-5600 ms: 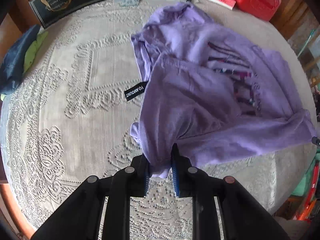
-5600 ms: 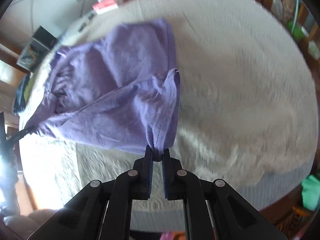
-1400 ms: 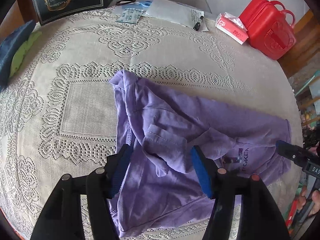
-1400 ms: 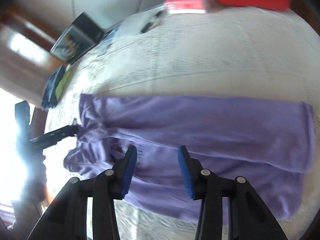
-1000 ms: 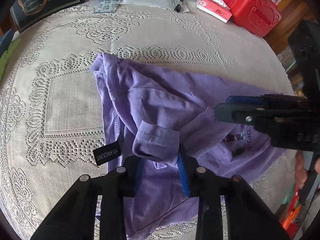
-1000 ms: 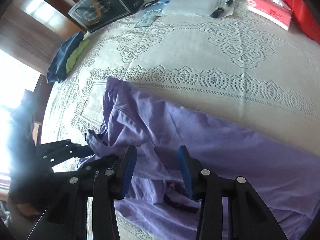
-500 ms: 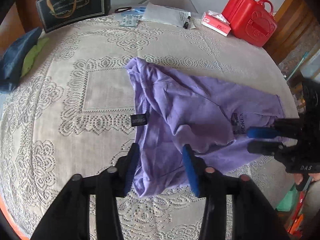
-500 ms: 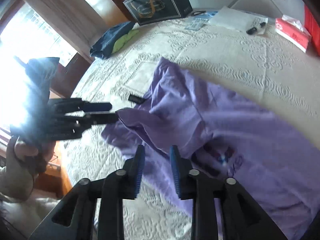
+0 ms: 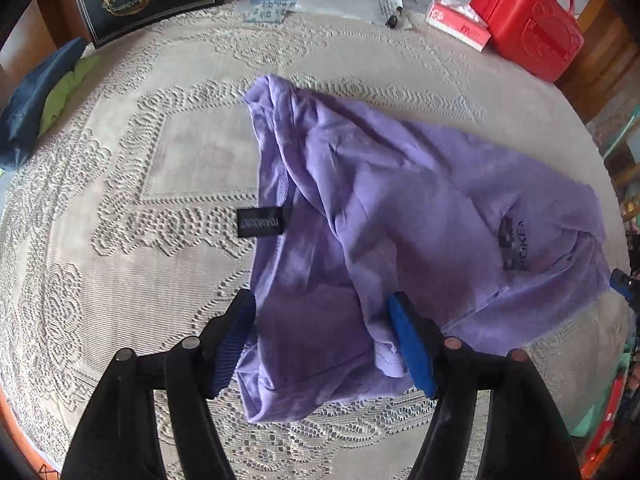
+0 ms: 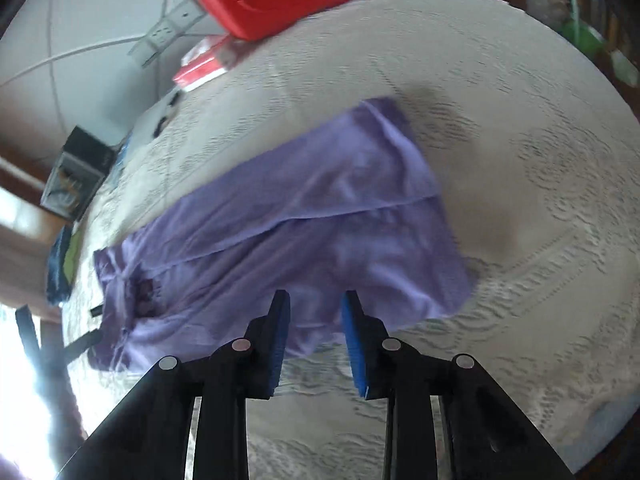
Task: Fold clothes
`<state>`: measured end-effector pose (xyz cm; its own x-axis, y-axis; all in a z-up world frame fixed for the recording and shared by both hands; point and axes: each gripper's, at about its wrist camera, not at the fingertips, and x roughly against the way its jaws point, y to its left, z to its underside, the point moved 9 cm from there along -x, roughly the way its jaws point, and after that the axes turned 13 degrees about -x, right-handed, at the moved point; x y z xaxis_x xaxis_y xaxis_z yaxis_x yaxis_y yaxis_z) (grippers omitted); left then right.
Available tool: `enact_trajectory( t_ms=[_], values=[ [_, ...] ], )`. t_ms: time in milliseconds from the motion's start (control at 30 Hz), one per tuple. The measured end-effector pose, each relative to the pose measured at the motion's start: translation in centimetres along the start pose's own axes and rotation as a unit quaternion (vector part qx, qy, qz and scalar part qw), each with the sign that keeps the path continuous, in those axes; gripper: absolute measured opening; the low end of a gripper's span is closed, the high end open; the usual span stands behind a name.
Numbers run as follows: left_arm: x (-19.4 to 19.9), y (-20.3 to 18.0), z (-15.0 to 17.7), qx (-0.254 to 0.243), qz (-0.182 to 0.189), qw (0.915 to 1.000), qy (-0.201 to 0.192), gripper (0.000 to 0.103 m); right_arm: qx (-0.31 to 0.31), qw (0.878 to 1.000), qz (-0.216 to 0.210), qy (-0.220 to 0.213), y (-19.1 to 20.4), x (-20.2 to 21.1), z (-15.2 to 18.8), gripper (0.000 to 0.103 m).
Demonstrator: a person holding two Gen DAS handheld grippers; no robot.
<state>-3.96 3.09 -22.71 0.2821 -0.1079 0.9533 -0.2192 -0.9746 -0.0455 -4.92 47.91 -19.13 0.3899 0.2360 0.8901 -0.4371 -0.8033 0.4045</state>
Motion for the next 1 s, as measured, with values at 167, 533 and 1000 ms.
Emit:
enact_trajectory(
  t_ms=[167,533,1000],
  values=[
    [-1.2,-0.7,0.3,-0.02,-0.015,0.9997,0.002,0.076,-0.023,0.999,0.03,0.006,-2.5,-2.0,-0.3,0.028],
    [-2.5,-1.7,0.0,-0.018,-0.01,0.9997,0.011,0.103,-0.004,1.0,0.008,0.024,-1.5,-2.8,-0.3,0.05],
    [4.9,-13.5,-2.3,0.182,-0.076,0.9767,-0.084,0.089,0.265,0.956,-0.107,0.071,1.2,0.3,-8.7,0.03]
  ],
)
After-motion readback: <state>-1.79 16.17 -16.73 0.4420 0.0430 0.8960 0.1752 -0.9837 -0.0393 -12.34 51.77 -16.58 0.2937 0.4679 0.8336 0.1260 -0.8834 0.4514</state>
